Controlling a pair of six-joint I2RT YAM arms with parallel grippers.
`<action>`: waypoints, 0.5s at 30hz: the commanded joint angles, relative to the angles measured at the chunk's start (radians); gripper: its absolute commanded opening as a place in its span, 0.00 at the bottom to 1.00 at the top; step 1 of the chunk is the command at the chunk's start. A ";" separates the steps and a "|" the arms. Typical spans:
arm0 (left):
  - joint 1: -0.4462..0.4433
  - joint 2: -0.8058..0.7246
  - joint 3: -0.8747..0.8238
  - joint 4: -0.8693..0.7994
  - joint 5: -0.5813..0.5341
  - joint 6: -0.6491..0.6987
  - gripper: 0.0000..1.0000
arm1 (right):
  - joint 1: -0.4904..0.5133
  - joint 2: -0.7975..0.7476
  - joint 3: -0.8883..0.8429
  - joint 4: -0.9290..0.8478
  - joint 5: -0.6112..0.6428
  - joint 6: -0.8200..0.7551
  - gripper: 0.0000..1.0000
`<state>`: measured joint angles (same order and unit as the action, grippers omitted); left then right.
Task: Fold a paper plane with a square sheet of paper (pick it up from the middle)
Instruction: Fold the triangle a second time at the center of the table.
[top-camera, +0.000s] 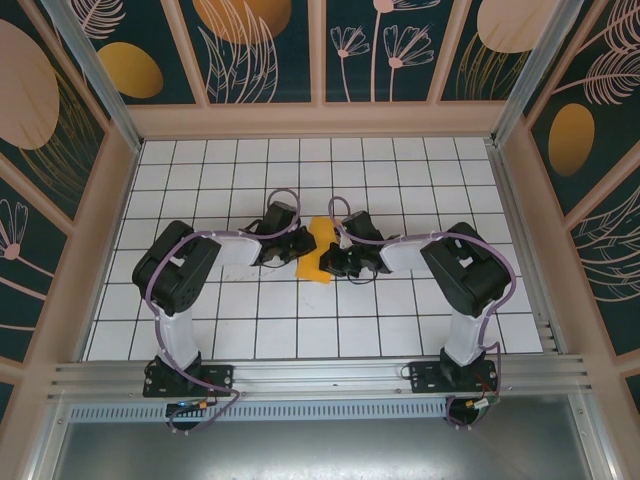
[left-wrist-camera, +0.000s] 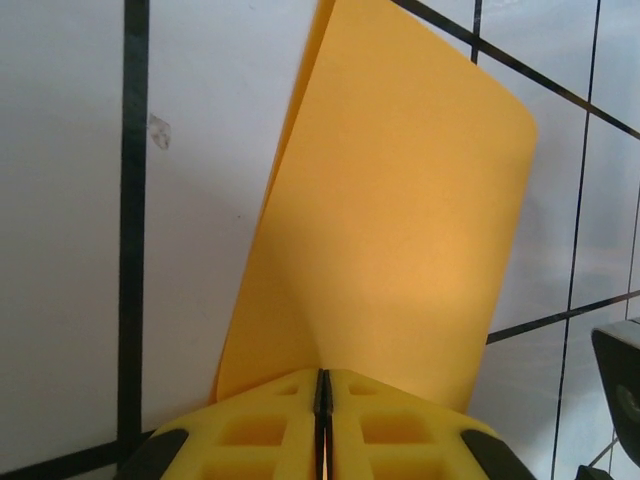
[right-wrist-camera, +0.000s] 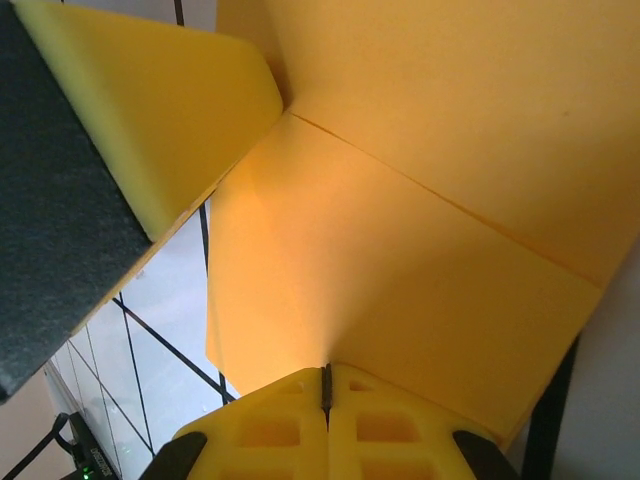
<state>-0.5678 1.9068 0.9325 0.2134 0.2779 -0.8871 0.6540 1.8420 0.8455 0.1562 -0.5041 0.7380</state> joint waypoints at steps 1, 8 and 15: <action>0.061 0.030 0.005 -0.069 -0.131 0.039 0.14 | -0.017 0.009 -0.054 -0.193 0.046 -0.025 0.00; 0.077 -0.004 0.034 -0.118 -0.147 0.069 0.15 | -0.036 0.021 -0.024 -0.224 0.025 -0.053 0.00; 0.076 -0.150 -0.024 -0.025 -0.046 0.055 0.19 | -0.044 0.009 -0.004 -0.221 0.008 -0.060 0.00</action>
<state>-0.4931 1.8427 0.9413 0.1383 0.1860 -0.8383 0.6228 1.8378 0.8589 0.0944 -0.5415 0.7044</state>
